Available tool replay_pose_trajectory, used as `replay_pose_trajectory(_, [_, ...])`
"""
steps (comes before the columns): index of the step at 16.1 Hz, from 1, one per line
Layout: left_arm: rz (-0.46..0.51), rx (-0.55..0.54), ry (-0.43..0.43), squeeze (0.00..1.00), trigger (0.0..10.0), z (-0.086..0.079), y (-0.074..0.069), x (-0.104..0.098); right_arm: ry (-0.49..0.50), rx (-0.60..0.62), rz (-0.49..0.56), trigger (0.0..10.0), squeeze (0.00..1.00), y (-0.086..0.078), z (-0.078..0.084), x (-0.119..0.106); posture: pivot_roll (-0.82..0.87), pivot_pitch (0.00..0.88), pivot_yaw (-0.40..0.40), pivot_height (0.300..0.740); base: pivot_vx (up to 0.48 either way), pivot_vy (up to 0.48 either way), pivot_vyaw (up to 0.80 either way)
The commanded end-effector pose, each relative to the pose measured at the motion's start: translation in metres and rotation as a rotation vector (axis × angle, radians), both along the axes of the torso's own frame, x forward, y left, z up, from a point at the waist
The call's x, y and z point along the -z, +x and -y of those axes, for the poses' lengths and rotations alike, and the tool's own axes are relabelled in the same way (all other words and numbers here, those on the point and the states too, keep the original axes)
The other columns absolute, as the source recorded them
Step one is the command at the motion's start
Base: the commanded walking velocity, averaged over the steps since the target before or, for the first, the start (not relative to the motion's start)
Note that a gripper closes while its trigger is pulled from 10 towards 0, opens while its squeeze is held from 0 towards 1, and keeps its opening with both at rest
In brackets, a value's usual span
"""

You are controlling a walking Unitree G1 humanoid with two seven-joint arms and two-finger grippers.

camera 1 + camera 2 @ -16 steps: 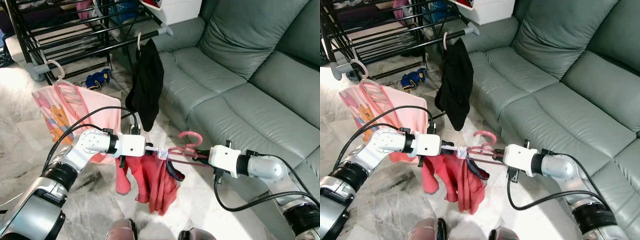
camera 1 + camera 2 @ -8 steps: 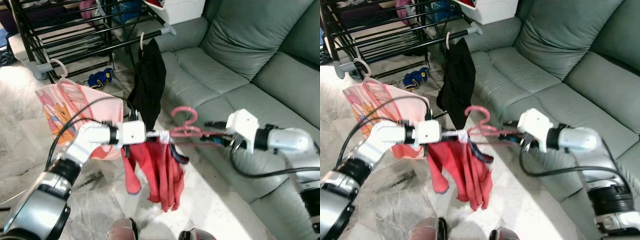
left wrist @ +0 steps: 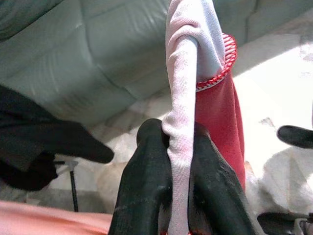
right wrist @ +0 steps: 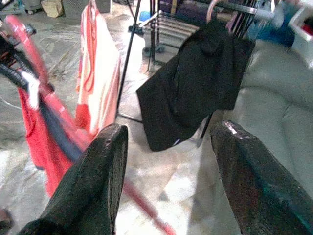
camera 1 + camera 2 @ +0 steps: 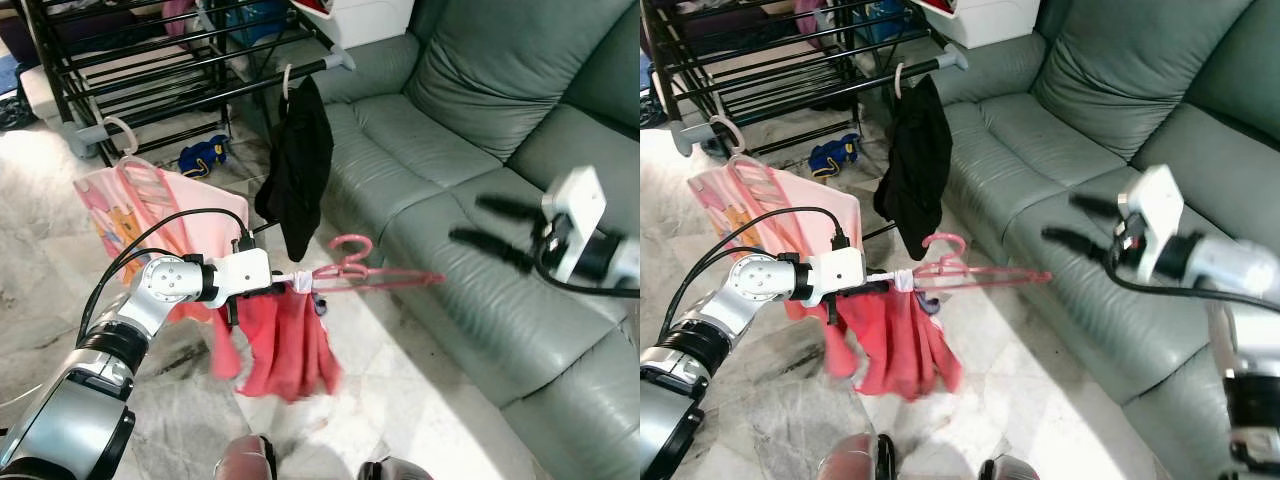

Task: Hang hanger

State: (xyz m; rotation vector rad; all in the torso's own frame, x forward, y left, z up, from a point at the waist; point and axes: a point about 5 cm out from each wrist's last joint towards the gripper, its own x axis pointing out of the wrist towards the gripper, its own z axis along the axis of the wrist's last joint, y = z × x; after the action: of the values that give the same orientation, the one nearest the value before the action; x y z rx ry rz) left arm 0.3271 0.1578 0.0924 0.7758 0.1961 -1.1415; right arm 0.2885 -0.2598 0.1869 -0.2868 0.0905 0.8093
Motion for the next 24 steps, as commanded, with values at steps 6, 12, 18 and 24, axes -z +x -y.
replay_pose_trajectory(6, [0.031,-0.322,-0.358,0.00,0.0,0.004,0.035,-0.044,0.003,0.714,0.262,10.0,1.00,-0.003,0.031,0.034,-0.03,0.059,0.034,0.740,0.000,0.000,0.00])
replay_pose_trajectory(12, [-0.024,0.066,-0.416,0.00,0.0,0.042,0.010,-0.074,0.172,0.562,-0.018,10.0,0.76,0.001,-0.034,0.092,0.00,0.054,0.037,0.740,0.000,0.000,0.00])
replay_pose_trajectory(18, [-0.012,0.257,-0.261,0.00,0.0,0.052,-0.007,-0.078,0.185,0.297,-0.046,10.0,0.00,0.000,-0.063,0.086,0.01,0.049,0.041,0.740,0.000,0.000,0.00])
replay_pose_trajectory(24, [0.210,0.284,-0.270,0.00,0.7,0.070,0.002,-0.106,0.201,0.175,-0.077,10.0,0.00,-0.003,-0.076,0.085,0.00,0.049,0.045,0.740,0.000,0.000,0.00])
